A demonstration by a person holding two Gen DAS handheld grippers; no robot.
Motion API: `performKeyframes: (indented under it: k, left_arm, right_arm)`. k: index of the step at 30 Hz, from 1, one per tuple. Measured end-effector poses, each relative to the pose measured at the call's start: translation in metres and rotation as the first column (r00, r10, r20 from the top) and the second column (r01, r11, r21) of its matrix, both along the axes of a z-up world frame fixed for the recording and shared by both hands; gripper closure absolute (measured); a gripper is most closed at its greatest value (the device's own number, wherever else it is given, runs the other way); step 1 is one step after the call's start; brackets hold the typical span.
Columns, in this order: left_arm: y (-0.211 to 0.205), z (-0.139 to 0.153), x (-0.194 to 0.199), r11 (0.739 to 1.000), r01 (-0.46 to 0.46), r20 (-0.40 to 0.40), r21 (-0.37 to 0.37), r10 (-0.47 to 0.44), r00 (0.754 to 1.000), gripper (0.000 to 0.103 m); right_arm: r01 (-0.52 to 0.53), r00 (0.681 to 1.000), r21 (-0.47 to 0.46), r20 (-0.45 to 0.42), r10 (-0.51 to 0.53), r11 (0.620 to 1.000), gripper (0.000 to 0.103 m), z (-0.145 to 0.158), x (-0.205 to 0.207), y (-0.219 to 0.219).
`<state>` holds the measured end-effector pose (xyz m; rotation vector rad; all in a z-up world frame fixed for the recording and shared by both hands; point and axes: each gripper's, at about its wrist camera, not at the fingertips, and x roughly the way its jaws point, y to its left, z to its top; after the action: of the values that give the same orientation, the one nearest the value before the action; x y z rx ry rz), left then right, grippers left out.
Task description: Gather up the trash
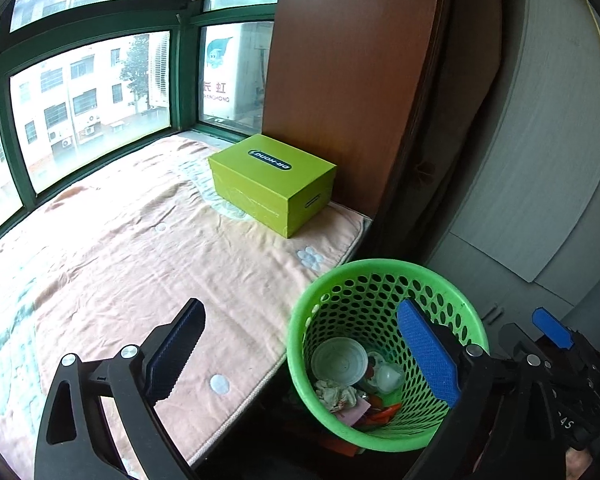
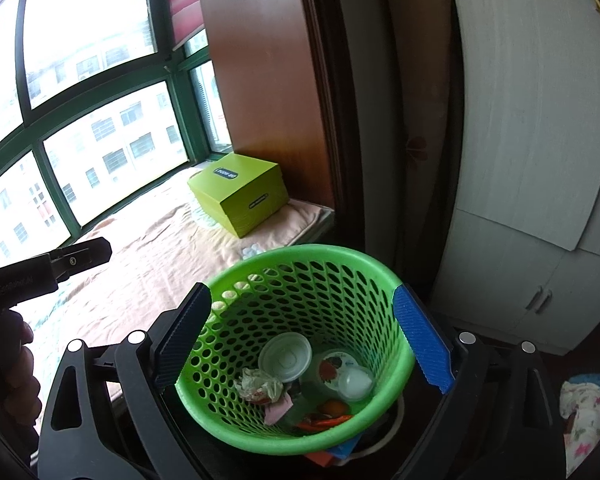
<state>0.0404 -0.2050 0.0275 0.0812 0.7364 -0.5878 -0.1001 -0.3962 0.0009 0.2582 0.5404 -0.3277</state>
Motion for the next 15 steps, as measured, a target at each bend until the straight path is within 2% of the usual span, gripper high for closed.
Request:
performKeyframes:
  k: [15]
  left_arm:
    - [0.064,0.005,0.019,0.986,-0.165,0.023,0.011,0.164,0.986,0.007]
  right_arm:
    - [-0.136,0.991,-0.032,0.006,0.136,0.99,0.009,0.009,0.035,0.042]
